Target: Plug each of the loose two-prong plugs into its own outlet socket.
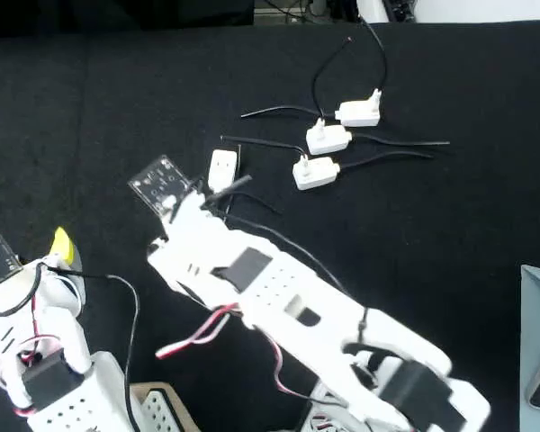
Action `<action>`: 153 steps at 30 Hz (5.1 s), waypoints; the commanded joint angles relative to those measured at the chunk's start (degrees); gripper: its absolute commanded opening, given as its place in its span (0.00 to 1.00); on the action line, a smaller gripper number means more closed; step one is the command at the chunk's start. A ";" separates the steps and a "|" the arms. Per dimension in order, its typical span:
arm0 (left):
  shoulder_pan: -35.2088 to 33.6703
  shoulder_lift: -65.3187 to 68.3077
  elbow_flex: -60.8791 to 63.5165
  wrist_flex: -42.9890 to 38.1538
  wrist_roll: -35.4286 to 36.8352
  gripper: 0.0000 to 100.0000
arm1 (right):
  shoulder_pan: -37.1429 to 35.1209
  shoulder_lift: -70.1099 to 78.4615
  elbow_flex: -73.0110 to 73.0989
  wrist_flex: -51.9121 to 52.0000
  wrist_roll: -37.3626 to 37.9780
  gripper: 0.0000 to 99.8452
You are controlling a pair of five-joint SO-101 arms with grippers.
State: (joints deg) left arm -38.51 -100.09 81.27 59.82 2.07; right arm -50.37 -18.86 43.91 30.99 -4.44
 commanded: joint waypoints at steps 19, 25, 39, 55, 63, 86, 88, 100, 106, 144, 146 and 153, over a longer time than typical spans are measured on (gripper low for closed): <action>-0.48 0.09 1.19 -2.11 -0.18 0.25 | 2.37 18.86 -14.55 -2.11 -0.79 0.01; -0.57 0.09 1.19 -2.02 -0.18 0.25 | 2.37 20.70 -14.81 -1.93 -0.62 0.01; -0.57 0.09 1.27 -2.11 -0.26 0.25 | 2.37 23.08 -23.08 10.99 0.62 0.01; -0.40 0.09 1.27 -2.11 -0.35 0.25 | 2.29 22.81 -23.16 10.99 0.53 0.01; -0.57 0.09 1.27 -2.11 -0.35 0.25 | 0.70 29.49 -23.16 10.99 0.97 0.01; 4.09 0.53 -0.48 -1.67 -3.16 0.35 | -2.37 2.95 -21.85 25.32 8.53 0.25; 6.73 0.62 -0.22 -1.32 -6.86 0.35 | -2.11 -1.10 -21.93 29.45 8.44 0.23; 18.77 0.70 -2.33 9.05 -13.98 0.35 | 9.85 -7.52 -10.07 37.27 -2.20 0.15; 24.66 0.88 -1.80 9.58 -18.90 0.35 | 18.02 -7.43 -1.19 27.96 -2.20 0.15; 38.37 66.90 -17.54 -24.26 -27.08 0.09 | 22.95 -7.16 9.10 13.01 -2.20 0.14; 37.05 66.11 -20.62 -21.80 -27.08 0.07 | 22.95 -7.16 9.10 13.10 -2.20 0.14; 30.20 62.59 -29.85 -17.76 -26.73 0.03 | 22.95 -7.16 9.10 13.19 -2.20 0.14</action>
State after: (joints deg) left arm -5.80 -35.03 57.45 41.10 -24.75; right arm -28.31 -24.04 53.32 45.05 -5.93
